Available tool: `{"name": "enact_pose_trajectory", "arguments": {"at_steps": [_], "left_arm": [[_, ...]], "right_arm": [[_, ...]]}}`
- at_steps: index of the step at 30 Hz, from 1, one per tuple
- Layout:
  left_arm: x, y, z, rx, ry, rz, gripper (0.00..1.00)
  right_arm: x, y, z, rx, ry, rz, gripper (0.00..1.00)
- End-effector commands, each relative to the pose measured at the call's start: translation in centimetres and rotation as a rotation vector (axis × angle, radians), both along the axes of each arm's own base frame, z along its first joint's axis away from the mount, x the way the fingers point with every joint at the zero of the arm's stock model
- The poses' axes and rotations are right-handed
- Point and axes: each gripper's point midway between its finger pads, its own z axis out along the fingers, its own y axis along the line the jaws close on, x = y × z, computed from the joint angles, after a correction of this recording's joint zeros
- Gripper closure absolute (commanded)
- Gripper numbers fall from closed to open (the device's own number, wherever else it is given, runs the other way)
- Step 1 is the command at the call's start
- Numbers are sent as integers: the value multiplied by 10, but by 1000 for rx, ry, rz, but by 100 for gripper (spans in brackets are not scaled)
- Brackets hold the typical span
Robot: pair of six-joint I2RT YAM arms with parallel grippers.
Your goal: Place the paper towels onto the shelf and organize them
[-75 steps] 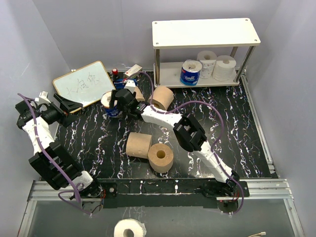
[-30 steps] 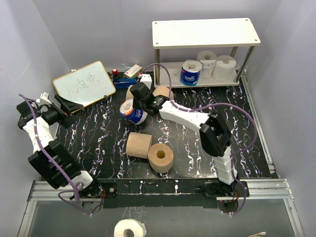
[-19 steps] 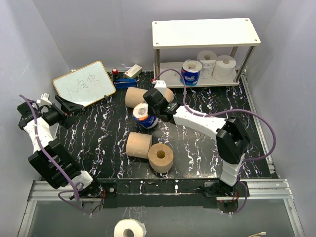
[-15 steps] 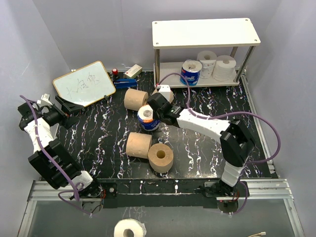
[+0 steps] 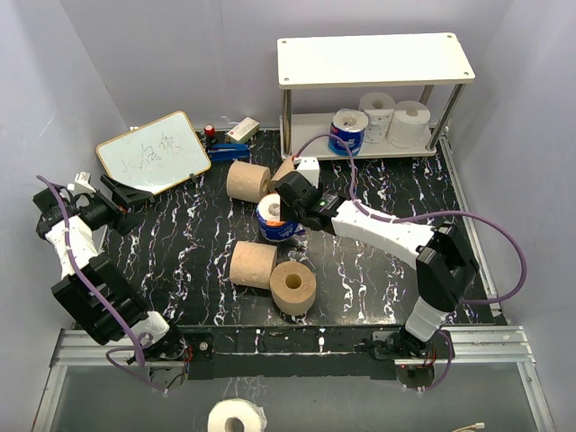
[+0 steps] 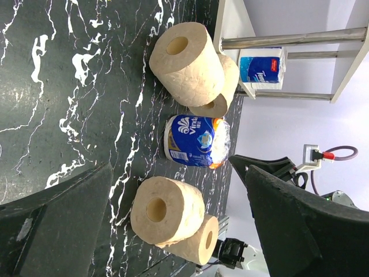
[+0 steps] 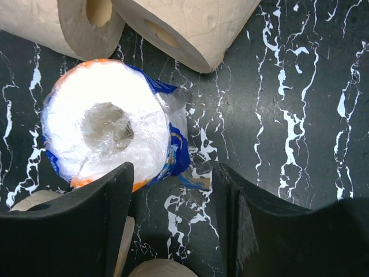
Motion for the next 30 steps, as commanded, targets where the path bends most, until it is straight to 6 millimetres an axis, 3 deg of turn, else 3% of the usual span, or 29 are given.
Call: {"name": "enact_pose_trajectory", "arguments": {"at_steps": [1, 6, 12, 23, 30], "left_arm": [[-4, -4, 6, 11, -24, -2, 2], [-6, -6, 12, 30, -47, -4, 2], [-6, -6, 9, 20, -46, -4, 2], [-5, -6, 6, 17, -48, -4, 2], [-4, -6, 5, 8, -48, -4, 2]], "right_arm": [[15, 10, 31, 32, -73, -2, 45], [28, 15, 29, 5, -89, 1, 45], [44, 23, 10, -23, -75, 6, 45], [49, 20, -13, -29, -46, -7, 45], [50, 30, -31, -18, -10, 6, 49]]}}
